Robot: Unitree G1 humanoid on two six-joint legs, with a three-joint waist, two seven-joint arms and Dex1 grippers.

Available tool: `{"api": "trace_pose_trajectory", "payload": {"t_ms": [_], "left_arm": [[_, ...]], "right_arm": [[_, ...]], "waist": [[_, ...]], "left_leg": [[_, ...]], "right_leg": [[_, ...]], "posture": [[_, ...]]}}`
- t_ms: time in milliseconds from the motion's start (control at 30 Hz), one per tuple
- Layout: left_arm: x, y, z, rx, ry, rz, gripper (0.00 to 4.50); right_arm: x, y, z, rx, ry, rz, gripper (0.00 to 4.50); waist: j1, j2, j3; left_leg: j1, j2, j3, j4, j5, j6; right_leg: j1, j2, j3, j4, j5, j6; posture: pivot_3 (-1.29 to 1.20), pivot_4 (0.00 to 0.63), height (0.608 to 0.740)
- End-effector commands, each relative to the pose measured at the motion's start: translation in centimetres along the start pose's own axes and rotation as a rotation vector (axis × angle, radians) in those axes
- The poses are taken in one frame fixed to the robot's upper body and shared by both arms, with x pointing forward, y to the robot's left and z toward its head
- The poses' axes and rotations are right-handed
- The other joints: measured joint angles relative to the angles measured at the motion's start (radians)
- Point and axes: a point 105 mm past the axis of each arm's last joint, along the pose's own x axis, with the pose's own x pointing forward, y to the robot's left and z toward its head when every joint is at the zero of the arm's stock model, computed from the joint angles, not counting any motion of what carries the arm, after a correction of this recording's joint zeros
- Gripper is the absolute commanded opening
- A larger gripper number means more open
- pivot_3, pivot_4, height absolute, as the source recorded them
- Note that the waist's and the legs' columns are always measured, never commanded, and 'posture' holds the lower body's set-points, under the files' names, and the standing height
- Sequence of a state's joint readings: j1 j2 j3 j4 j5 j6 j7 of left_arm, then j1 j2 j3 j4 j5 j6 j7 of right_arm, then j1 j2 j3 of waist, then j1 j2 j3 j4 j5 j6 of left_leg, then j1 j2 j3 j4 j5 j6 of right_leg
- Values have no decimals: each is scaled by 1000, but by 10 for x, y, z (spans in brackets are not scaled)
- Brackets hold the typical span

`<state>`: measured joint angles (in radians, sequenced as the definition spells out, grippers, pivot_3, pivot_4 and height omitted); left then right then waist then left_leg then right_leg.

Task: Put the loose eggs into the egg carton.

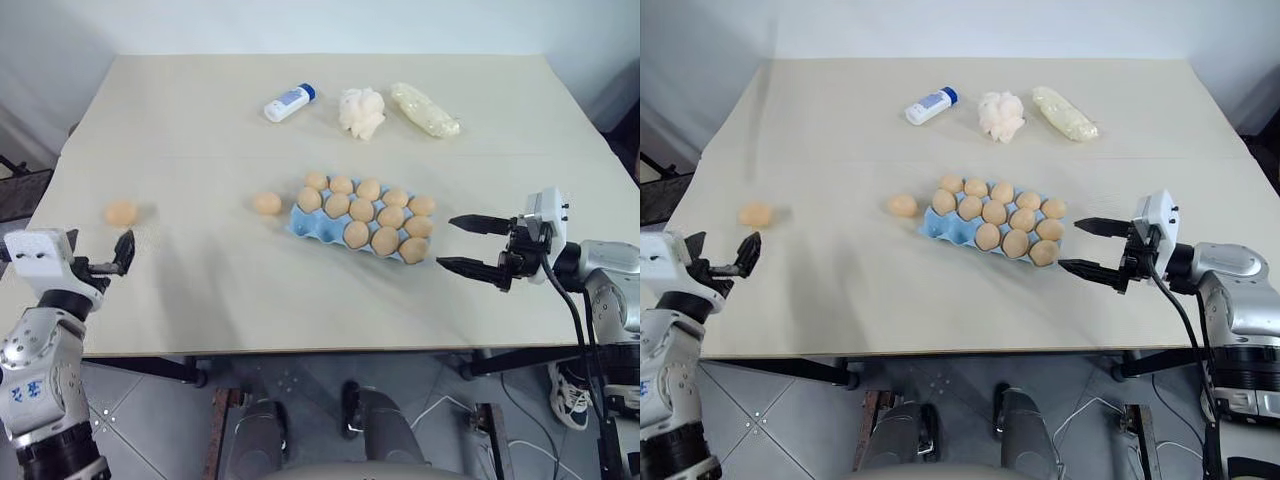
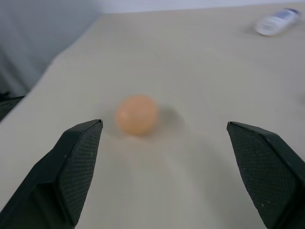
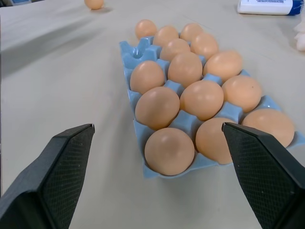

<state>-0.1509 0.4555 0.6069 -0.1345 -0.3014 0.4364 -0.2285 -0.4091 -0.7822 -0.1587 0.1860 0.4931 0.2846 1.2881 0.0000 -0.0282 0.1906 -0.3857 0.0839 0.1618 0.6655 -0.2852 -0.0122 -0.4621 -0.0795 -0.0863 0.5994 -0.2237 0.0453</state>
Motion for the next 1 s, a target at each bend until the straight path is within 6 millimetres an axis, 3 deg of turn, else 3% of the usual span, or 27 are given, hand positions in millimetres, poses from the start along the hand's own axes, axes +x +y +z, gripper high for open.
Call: {"api": "trace_pose_trajectory", "payload": {"t_ms": [33,333,667,767,1000], "left_arm": [[21,13,9,11,-12,62,4457],[80,17,6,8,70,66,4457],[108,8,-6,-37,177,59,4457],[107,7,-15,-45,215,57,3844],[106,6,-13,-42,196,50,1796]], "right_arm": [[0,0,8,-35,-16,1,4500],[-5,2,7,-34,-12,-25,4500],[-16,5,5,-25,3,-75,4500],[-17,5,4,-20,11,-79,4500],[-18,4,4,-20,15,-84,4500]], "waist": [[-1,0,0],[-5,0,0],[-3,-1,0],[-7,-1,0],[-5,-1,0]], "left_leg": [[0,0,0,0,0,0],[0,1,7,-1,1,1],[0,2,7,-2,0,1],[0,2,8,-2,0,1],[0,2,8,-1,0,1]], "right_leg": [[0,0,0,0,0,0],[-1,0,-4,3,0,-1],[-2,0,-6,3,0,-1],[-2,0,-5,3,0,-1],[-2,0,-5,5,0,-1]], "posture": [[0,150,740],[0,150,740],[0,150,740],[0,150,740],[0,150,740]]}}
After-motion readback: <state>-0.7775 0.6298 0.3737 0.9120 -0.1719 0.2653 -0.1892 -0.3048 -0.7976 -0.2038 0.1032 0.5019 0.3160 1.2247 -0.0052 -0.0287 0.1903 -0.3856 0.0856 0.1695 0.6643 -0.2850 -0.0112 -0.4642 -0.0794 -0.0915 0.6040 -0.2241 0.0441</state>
